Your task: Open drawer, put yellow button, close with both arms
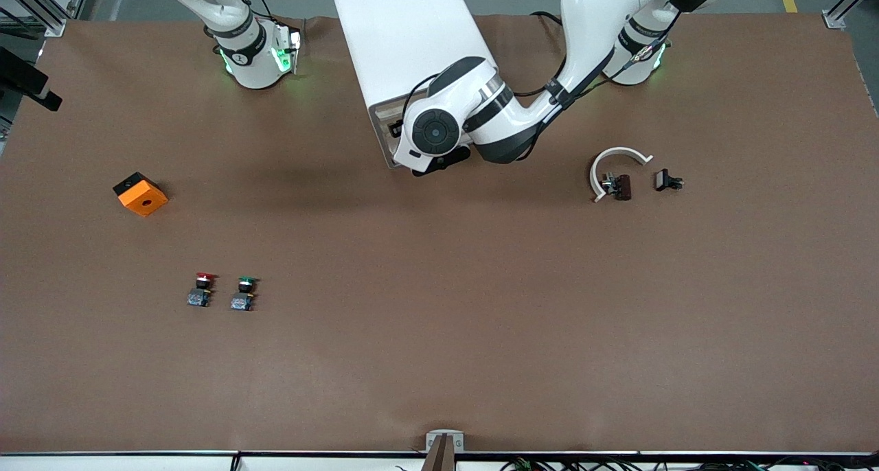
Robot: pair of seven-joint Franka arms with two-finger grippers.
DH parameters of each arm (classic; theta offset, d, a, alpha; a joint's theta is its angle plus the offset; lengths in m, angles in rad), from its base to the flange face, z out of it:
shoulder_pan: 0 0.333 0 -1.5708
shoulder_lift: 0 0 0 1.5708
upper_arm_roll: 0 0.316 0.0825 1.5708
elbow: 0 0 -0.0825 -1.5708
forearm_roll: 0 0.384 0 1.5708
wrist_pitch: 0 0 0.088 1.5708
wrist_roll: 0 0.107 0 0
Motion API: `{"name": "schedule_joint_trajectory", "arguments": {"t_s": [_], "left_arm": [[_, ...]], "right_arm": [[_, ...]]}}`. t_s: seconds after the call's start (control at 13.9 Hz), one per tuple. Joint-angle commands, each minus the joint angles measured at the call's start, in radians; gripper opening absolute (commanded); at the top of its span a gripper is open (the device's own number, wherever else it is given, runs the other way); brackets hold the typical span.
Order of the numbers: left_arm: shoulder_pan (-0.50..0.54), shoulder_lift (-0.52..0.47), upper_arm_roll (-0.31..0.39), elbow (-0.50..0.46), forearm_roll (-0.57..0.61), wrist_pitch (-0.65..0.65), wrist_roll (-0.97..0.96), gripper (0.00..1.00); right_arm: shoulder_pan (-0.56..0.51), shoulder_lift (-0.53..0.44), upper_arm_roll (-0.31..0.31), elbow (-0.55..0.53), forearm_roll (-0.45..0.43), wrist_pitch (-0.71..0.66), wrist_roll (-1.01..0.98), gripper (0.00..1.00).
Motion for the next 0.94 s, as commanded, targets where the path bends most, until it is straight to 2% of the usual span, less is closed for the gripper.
{"name": "schedule_joint_trajectory", "arguments": {"t_s": [0.0, 0.22, 0.36, 0.86], "left_arm": [[0.001, 0.001, -0.014, 0.006, -0.033, 0.006, -0.021, 1.00], [0.015, -0.005, -0.008, 0.012, -0.020, 0.006, -0.020, 1.00], [0.041, -0.010, -0.005, 0.017, 0.029, 0.008, -0.012, 1.00], [0.228, -0.054, -0.009, 0.049, 0.184, 0.003, -0.009, 1.00]], "right_arm": [[-0.011, -0.012, 0.012, 0.014, 0.015, -0.023, -0.008, 1.00], [0.000, -0.012, 0.012, 0.016, 0.005, -0.028, -0.011, 1.00], [0.003, -0.012, 0.014, 0.017, -0.021, -0.038, -0.063, 1.00], [-0.003, -0.009, 0.014, 0.040, -0.041, -0.038, -0.091, 1.00]]}}
